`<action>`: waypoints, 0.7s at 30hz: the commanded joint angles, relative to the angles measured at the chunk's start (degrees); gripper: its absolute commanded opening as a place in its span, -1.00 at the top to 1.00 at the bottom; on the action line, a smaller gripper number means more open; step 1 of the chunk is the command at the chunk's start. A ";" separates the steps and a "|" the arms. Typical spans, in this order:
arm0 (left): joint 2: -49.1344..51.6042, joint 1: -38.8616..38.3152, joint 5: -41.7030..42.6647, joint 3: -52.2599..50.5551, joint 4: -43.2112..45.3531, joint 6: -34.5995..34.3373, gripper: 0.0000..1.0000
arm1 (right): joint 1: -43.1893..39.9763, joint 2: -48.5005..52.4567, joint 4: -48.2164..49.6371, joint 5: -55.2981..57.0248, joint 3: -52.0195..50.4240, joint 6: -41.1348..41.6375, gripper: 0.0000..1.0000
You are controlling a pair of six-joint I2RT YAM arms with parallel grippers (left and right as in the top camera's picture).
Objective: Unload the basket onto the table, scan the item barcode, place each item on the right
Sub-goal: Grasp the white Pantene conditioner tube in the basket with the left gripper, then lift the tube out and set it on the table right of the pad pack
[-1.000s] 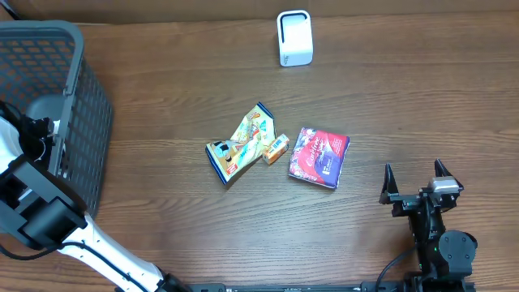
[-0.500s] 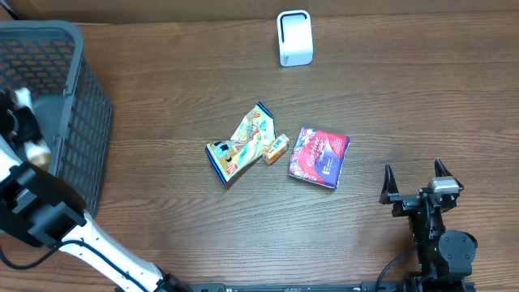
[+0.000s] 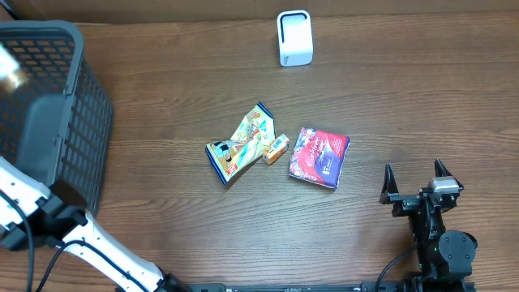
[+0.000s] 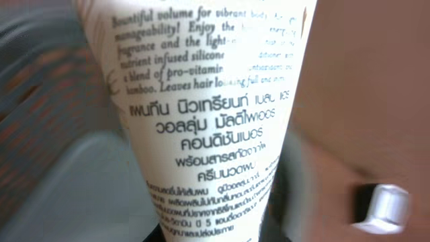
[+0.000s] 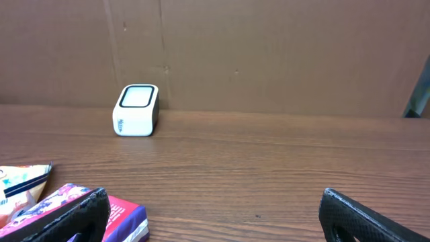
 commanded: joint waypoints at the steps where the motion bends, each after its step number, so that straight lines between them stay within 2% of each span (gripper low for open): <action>1: -1.84 -4.22 12.04 5.60 -0.92 -3.69 0.85 | 0.26 -0.57 0.39 0.35 -0.59 0.00 -1.00; 7: -2.82 -17.29 12.39 5.57 -5.25 -3.89 0.88 | 0.26 -0.57 0.39 0.35 -0.59 0.00 -1.00; 8: -2.78 -22.53 11.63 5.57 -6.25 -3.76 0.87 | 0.26 -0.57 0.39 0.33 -0.59 0.00 -1.00; 11: -2.69 -32.00 8.39 5.55 -6.51 -3.19 0.86 | 0.26 -0.57 0.39 0.35 -0.59 0.00 -1.00; 17: -1.60 -52.26 -8.17 3.04 -6.32 -3.19 0.84 | 0.26 -0.57 0.39 0.35 -0.59 0.00 -1.00; 18: -0.70 -58.27 -13.35 0.83 -5.27 -3.21 0.81 | 0.26 -0.57 0.39 0.33 -0.59 0.00 -1.00; 21: 1.44 -65.99 -17.16 -3.54 -2.12 -3.23 0.81 | 0.26 -0.57 0.39 0.33 -0.59 0.00 -1.00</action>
